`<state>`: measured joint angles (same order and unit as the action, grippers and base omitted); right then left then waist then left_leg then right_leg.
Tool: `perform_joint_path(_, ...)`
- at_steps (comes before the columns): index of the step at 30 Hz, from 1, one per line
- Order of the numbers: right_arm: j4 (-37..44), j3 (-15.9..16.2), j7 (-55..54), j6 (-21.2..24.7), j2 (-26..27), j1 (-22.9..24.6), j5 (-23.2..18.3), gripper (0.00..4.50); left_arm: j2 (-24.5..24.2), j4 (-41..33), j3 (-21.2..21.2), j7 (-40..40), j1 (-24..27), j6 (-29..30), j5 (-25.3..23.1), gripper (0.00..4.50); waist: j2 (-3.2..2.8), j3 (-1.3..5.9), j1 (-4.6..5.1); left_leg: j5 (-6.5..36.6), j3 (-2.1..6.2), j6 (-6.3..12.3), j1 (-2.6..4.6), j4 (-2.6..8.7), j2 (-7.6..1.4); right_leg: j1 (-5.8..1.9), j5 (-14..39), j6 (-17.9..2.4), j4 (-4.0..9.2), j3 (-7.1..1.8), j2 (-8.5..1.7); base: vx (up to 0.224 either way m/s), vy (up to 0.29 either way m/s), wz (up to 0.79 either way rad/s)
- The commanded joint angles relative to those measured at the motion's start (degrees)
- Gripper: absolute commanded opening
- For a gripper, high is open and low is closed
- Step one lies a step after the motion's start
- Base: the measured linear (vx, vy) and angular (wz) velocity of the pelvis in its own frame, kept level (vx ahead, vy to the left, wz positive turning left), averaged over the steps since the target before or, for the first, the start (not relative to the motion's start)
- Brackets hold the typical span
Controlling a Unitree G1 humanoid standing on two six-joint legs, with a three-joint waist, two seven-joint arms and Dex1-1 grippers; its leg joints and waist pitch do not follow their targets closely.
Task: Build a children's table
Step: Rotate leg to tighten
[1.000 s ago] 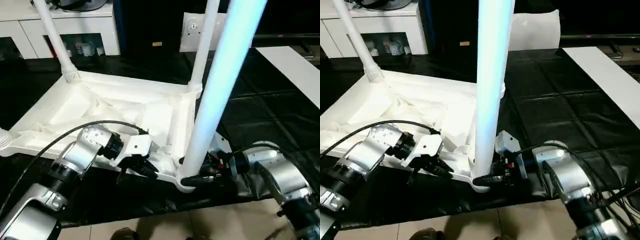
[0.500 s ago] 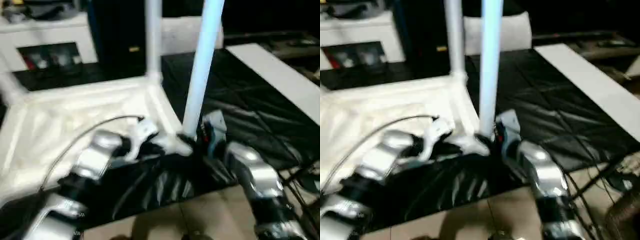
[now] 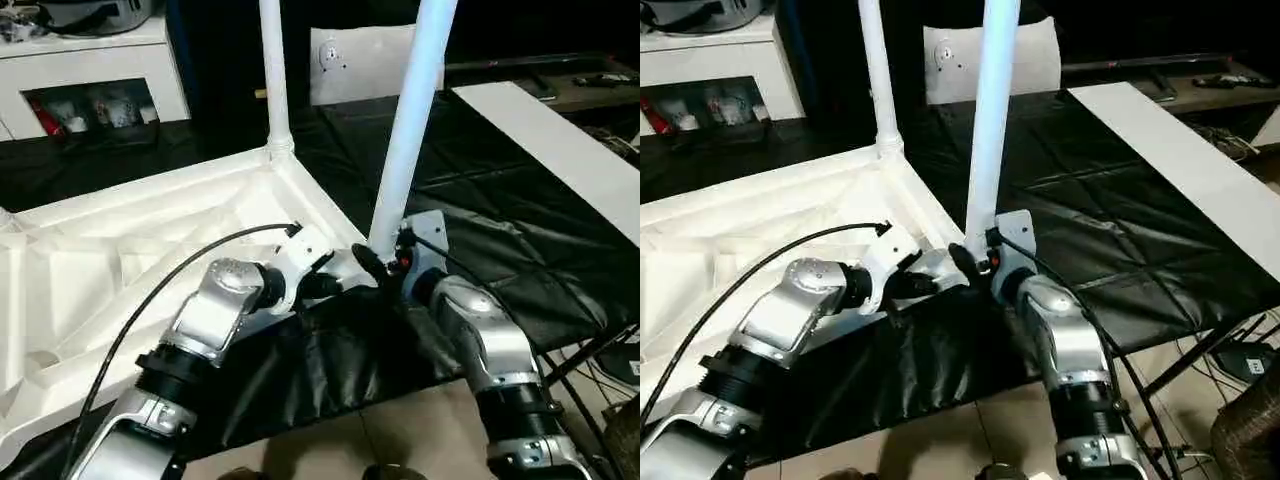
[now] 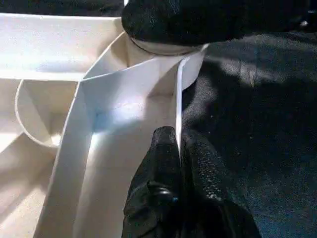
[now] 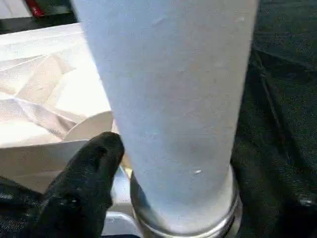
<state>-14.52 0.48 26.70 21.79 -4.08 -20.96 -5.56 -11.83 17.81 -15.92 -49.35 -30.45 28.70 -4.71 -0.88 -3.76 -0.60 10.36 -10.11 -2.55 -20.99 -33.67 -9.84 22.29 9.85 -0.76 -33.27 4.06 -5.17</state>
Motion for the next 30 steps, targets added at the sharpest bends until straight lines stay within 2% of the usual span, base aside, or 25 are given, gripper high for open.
perform_joint_path(1, 1.7, 5.9, 6.8, -0.1, 0.5, 1.9, -2.9, 3.91, -0.1, -1.2, -1.0, -0.4, -0.6, -2.1, -0.3, 0.0, 0.32, 3.85, -0.56, 15.9, 1.17, 1.41, 0.43, 4.59, -3.01, -2.06, 19.3, -9.5, 4.34, -2.75, -3.63, 0.0, 0.0, 0.0)
perform_joint_path(2, 2.8, 6.0, 8.5, -0.7, -0.7, 2.5, -3.3, 3.98, -0.8, -1.2, -1.3, -1.3, -0.4, -2.7, -0.3, 0.0, 0.16, 3.95, -0.63, 15.5, 1.1, 1.62, 0.47, 4.52, -3.06, -2.02, 18.2, -9.8, 4.18, -2.79, -3.63, 0.0, 0.0, 0.0)
perform_joint_path(3, 3.9, 6.2, 10.2, -1.3, -2.0, 3.2, -3.5, 4.07, -1.6, -1.1, -1.7, -2.2, -0.3, -3.4, -0.4, 0.0, 0.3, 3.98, -0.72, 14.2, 1.16, 2.05, 0.15, 4.54, -3.02, -2.29, 16.4, -10.1, 3.92, -2.7, -3.46, 0.0, 0.0, 0.0)
perform_joint_path(5, 5.7, 6.2, 13.5, -2.5, -4.9, 4.4, -3.7, 4.18, -3.3, -0.5, -2.5, -4.2, -0.3, -5.2, -0.5, 0.0, 0.27, 4.19, -0.9, 12.3, 1.02, 2.56, 0.23, 4.3, -3.02, -2.3, 13.6, -10.8, 3.65, -2.71, -3.42, 0.0, 0.0, 0.0)
perform_joint_path(8, 7.0, 5.2, 18.6, -4.0, -9.1, 5.3, -4.2, 4.47, -6.4, 0.8, -3.7, -8.4, -0.7, -9.1, -0.5, 0.0, 0.38, 4.44, -1.31, 8.7, 0.82, 4.55, -0.09, 3.79, -2.9, -2.57, 8.4, -12.4, 2.96, -2.76, -3.4, 0.0, 0.0, 0.0)
perform_joint_path(9, 7.2, 5.1, 20.1, -4.6, -10.3, 5.4, -4.4, 4.47, -7.1, 1.3, -3.8, -9.5, -0.9, -10.1, -0.4, 0.0, 0.34, 4.43, -1.44, 8.5, 0.77, 4.98, -0.15, 3.71, -2.85, -2.5, 8.6, -12.8, 2.98, -2.66, -3.39, 0.0, 0.0, 0.0)
perform_joint_path(11, 7.6, 5.1, 22.3, -4.7, -11.8, 5.5, -4.9, 4.47, -8.0, 1.9, -4.1, -11.5, -1.1, -12.7, -0.1, 0.0, 0.32, 4.12, -1.62, 10.3, 0.71, 4.61, 0.07, 3.8, -2.87, -2.25, 11.5, -12.8, 3.38, -2.62, -3.28, 0.0, 0.0, 0.0)
perform_joint_path(13, 8.4, 5.4, 26.6, -5.1, -14.8, 5.8, -6.1, 4.47, -9.9, 2.7, -5.1, -15.5, -1.4, -15.8, 0.5, 0.0, 0.53, 3.97, -1.7, 12.8, 0.79, 3.66, 0.24, 3.96, -3.0, -2.19, 15.9, -11.9, 3.65, -2.64, -3.35, 0.0, 0.0, 0.0)
perform_joint_path(14, 8.4, 5.4, 26.6, -5.1, -14.8, 5.8, -6.1, 4.47, -9.9, 2.7, -5.1, -15.5, -1.4, -15.8, 0.5, 0.0, 0.39, 3.86, -1.8, 14.2, 0.88, 3.1, 0.39, 4.09, -3.11, -2.05, 18.2, -11.2, 3.78, -2.69, -3.36, 0.0, 0.0, 0.0)
perform_joint_path(15, 8.8, 5.8, 29.5, -5.2, -16.6, 5.8, -6.8, 4.47, -11.3, 3.2, -6.0, -18.4, -1.6, -17.9, 0.6, 0.0, 0.69, 3.78, -1.68, 15.2, 0.89, 2.69, 0.35, 4.18, -3.14, -1.99, 19.6, -10.7, 3.87, -2.69, -3.35, 0.0, 0.0, 0.0)
perform_joint_path(16, 9.0, 6.3, 31.2, -5.3, -17.7, 5.7, -6.9, 4.47, -12.1, 3.7, -6.5, -20.4, -1.7, -19.7, 0.8, 0.0, 0.57, 3.75, -1.8, 15.9, 1.02, 2.47, 0.43, 4.21, -3.15, -1.9, 21.1, -10.2, 3.96, -2.69, -3.43, 0.0, 0.0, 0.0)
perform_joint_path(17, 8.9, 6.8, 32.6, -5.5, -18.6, 5.6, -6.8, 4.47, -12.8, 3.8, -6.8, -22.1, -1.8, -20.7, 1.2, 0.0, 0.42, 3.82, -1.89, 15.9, 1.04, 2.12, 0.53, 4.25, -3.29, -1.76, 20.5, -10.4, 3.79, -2.8, -3.43, 0.0, 0.0, 0.0)
perform_joint_path(19, 8.7, 7.6, 35.0, -6.0, -20.1, 5.3, -6.7, 4.47, -13.8, 4.2, -7.4, -24.8, -2.1, -22.2, 1.7, 0.0, 0.49, 3.87, -1.94, 15.8, 0.98, 2.05, 0.5, 4.21, -3.28, -1.8, 19.6, -10.8, 3.71, -2.83, -3.44, 0.0, 0.0, 0.0)
perform_joint_path(20, 8.5, 7.9, 35.8, -6.3, -20.5, 5.2, -6.6, 4.47, -14.0, 4.2, -7.6, -25.7, -2.2, -22.7, 1.8, 0.0, 0.53, 3.95, -2.17, 15.1, 0.88, 2.23, 0.51, 4.14, -3.3, -1.79, 17.9, -11.5, 3.47, -2.88, -3.49, 0.0, 0.0, 0.0)
perform_joint_path(25, 7.0, 9.8, 39.8, -8.2, -22.6, 3.7, -6.0, 4.47, -15.8, 5.4, -9.2, -31.4, -3.0, -26.4, 2.0, 0.0, 0.6, 4.13, -2.96, 13.0, 0.71, 2.65, 0.51, 3.97, -3.33, -1.87, 15.8, -12.2, 3.1, -2.84, -3.54, 0.0, 0.0, 0.0)
perform_joint_path(27, 5.7, 11.7, 42.8, -10.1, -24.0, 2.5, -5.0, 4.47, -16.7, 6.5, -10.5, -34.4, -3.9, -28.5, 1.9, 0.0, 0.62, 4.2, -3.15, 12.4, 0.64, 2.65, 0.56, 3.89, -3.35, -1.91, 14.7, -12.6, 2.88, -2.83, -3.49, 0.0, 0.0, 0.0)
perform_joint_path(30, 5.3, 12.4, 44.8, -10.5, -24.5, 1.9, -5.2, 4.47, -16.8, 7.0, -10.9, -35.8, -4.3, -29.3, 2.0, 0.0, 0.69, 4.22, -3.55, 12.1, 0.52, 2.95, 0.55, 3.78, -3.38, -1.96, 14.3, -13.0, 2.8, -2.83, -3.6, 0.0, 0.0, 0.0)
